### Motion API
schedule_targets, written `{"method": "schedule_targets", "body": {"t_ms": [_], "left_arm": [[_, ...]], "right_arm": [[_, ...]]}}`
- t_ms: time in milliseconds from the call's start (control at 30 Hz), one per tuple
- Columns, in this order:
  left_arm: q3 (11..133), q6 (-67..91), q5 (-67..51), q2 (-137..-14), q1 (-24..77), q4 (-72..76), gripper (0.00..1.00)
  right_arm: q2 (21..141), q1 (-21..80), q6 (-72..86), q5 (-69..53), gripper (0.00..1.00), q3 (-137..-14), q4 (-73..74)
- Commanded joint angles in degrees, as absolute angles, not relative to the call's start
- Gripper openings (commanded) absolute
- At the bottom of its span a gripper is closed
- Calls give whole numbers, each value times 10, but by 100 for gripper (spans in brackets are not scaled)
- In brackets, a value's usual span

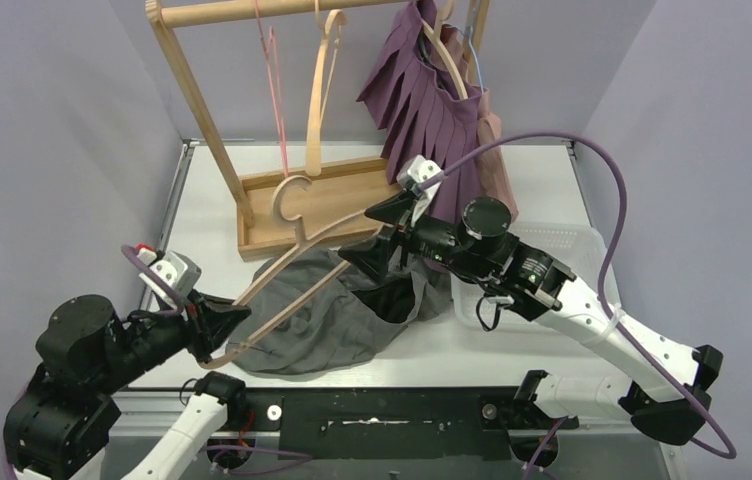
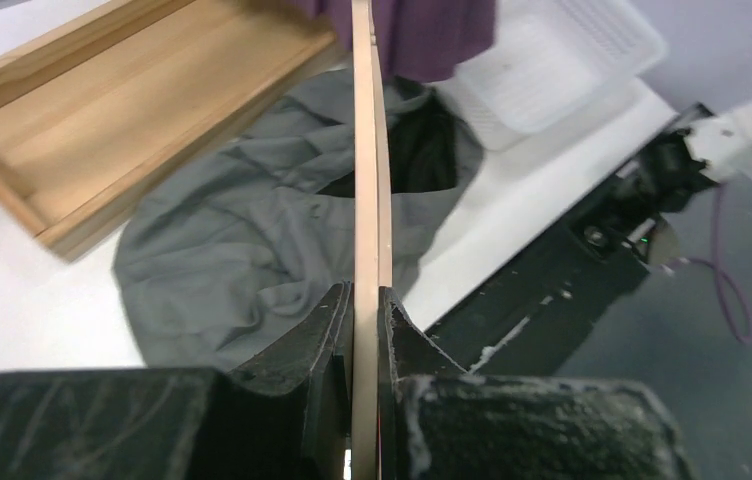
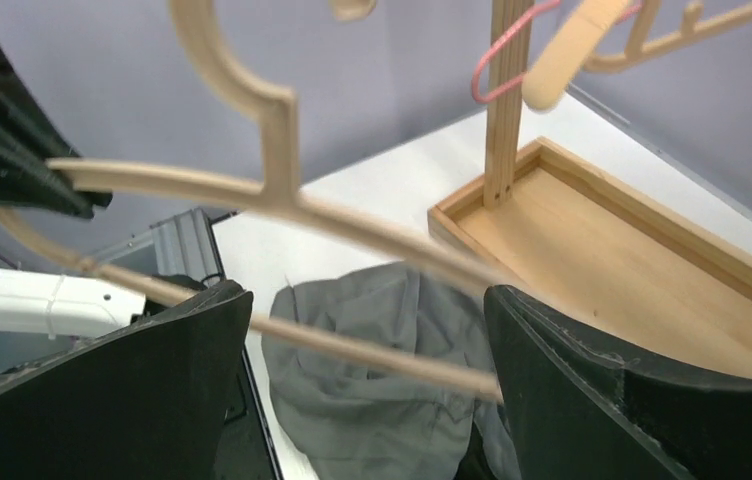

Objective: Place the skirt on the hanger

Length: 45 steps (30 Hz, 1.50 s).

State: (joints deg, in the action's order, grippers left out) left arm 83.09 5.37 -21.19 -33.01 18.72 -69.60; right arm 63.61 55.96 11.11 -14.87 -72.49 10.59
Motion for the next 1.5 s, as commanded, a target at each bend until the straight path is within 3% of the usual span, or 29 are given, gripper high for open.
{"method": "schedule_targets", "body": {"t_ms": [0, 233, 400, 667, 700, 833, 900, 1200, 1467], "left_arm": [[835, 58, -324, -301, 201, -623, 0], [826, 31, -370, -300, 209, -599, 0], [826, 10, -388, -307, 210, -590, 0], [825, 5, -373, -311, 218, -567, 0], [822, 13, -358, -310, 219, -560, 0], [801, 64, -306, -301, 219, -513, 37], [777, 96, -282, -299, 219, -480, 47], [585, 305, -107, -323, 219, -382, 51], [463, 396, -110, -425, 220, -290, 51]], "right_arm": [[683, 566, 103, -199, 91, -806, 55], [748, 567, 131, -394, 89, -866, 84], [754, 567, 164, -482, 72, -856, 67], [733, 566, 156, -487, 2, -837, 73], [725, 567, 143, -473, 0, -830, 79], [672, 567, 84, -392, 0, -780, 90], [639, 567, 45, -342, 0, -752, 102], [565, 566, -15, -125, 0, -672, 215], [602, 543, 65, -6, 0, -669, 304]]}}
